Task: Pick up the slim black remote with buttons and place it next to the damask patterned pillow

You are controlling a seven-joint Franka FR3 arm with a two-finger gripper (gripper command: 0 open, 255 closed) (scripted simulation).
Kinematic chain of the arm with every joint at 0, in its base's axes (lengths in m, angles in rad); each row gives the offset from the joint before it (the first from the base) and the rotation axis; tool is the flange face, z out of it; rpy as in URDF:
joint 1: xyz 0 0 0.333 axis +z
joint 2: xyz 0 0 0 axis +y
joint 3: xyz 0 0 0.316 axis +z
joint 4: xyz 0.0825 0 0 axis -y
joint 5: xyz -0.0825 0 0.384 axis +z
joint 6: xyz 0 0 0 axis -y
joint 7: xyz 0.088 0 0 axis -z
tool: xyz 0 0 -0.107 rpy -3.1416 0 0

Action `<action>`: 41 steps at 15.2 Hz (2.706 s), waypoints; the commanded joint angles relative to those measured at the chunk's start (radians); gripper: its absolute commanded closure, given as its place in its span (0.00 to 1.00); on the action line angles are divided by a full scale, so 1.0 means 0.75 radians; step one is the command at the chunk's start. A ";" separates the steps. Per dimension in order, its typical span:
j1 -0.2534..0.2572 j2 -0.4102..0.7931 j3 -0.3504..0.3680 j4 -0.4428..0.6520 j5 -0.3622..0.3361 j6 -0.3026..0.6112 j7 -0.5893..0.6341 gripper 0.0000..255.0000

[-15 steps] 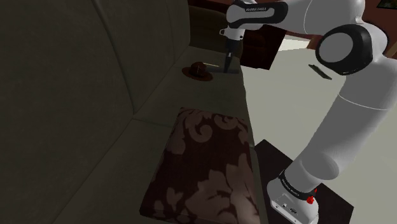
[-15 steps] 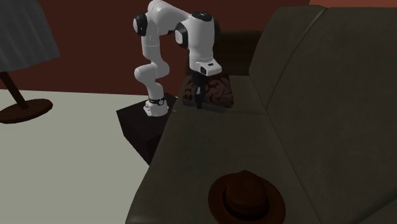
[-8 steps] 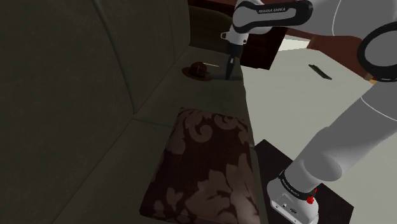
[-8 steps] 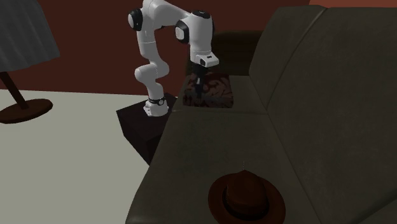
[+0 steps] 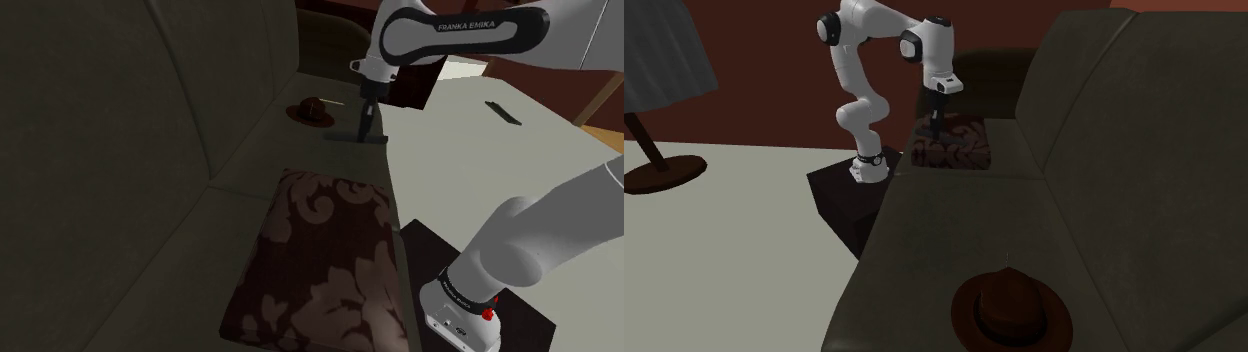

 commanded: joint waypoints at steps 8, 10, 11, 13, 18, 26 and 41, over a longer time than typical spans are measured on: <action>0.100 -0.305 0.169 -0.256 0.092 -0.035 0.231 1.00; 0.126 -0.365 0.212 -0.299 0.123 -0.048 0.284 1.00; 0.140 -0.393 0.233 -0.318 0.139 -0.055 0.311 1.00; 0.170 -0.447 0.278 -0.351 0.175 -0.070 0.367 1.00; 0.250 -0.557 0.397 -0.406 0.276 -0.104 0.513 1.00; 0.379 -0.650 0.610 -0.414 0.452 -0.140 0.766 1.00; 0.484 -0.538 1.078 -0.169 0.710 -0.101 1.261 1.00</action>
